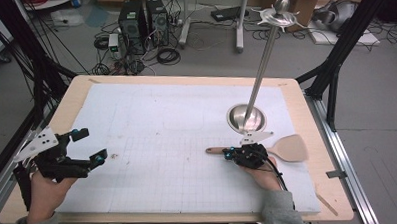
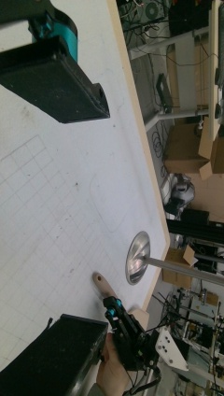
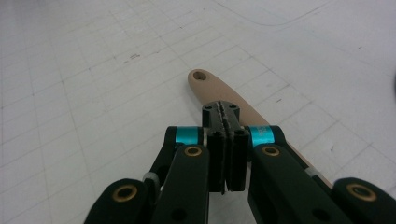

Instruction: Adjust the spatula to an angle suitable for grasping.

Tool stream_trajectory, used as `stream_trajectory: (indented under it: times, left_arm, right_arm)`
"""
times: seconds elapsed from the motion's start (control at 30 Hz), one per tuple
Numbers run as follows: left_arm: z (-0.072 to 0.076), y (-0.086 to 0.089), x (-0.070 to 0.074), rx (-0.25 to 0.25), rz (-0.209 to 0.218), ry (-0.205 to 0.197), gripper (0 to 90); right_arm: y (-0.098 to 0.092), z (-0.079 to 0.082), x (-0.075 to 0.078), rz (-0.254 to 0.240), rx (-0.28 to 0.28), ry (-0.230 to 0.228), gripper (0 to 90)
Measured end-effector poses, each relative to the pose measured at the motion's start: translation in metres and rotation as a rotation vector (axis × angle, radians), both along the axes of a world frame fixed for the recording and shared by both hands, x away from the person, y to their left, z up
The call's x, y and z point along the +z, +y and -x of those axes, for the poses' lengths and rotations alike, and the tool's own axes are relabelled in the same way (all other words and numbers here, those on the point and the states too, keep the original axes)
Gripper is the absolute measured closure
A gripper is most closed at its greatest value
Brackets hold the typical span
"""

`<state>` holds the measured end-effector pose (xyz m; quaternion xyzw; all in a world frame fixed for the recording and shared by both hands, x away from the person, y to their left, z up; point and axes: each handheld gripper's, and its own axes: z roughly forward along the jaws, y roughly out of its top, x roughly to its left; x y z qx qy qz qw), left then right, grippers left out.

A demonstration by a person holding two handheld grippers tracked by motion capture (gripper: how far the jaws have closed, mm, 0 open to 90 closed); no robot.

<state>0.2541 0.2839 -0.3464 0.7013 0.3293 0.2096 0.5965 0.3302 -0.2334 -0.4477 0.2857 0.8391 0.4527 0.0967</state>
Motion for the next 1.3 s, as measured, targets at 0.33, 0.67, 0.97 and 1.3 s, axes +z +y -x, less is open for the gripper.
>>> stream_trajectory:
  times: [0.33, 0.67, 0.97, 1.3]
  left_arm:
    - [0.001, 0.003, 0.0, 0.008, -0.003, 0.0, 1.7]
    - [0.0, 0.004, -0.003, 0.01, -0.002, 0.011, 1.7]
    - [-0.001, 0.004, -0.004, 0.013, -0.006, 0.013, 1.7]
    - [-0.001, 0.005, -0.004, 0.014, -0.006, 0.014, 1.7]
  right_arm:
    - [0.002, -0.003, -0.001, 0.032, -0.014, 0.011, 89.9]
    - [0.004, -0.006, -0.002, 0.045, -0.03, 0.008, 89.9]
    - [0.009, -0.012, 0.0, 0.059, -0.057, 0.019, 90.0]
    - [0.013, -0.023, 0.001, 0.064, -0.109, 0.028, 90.0]
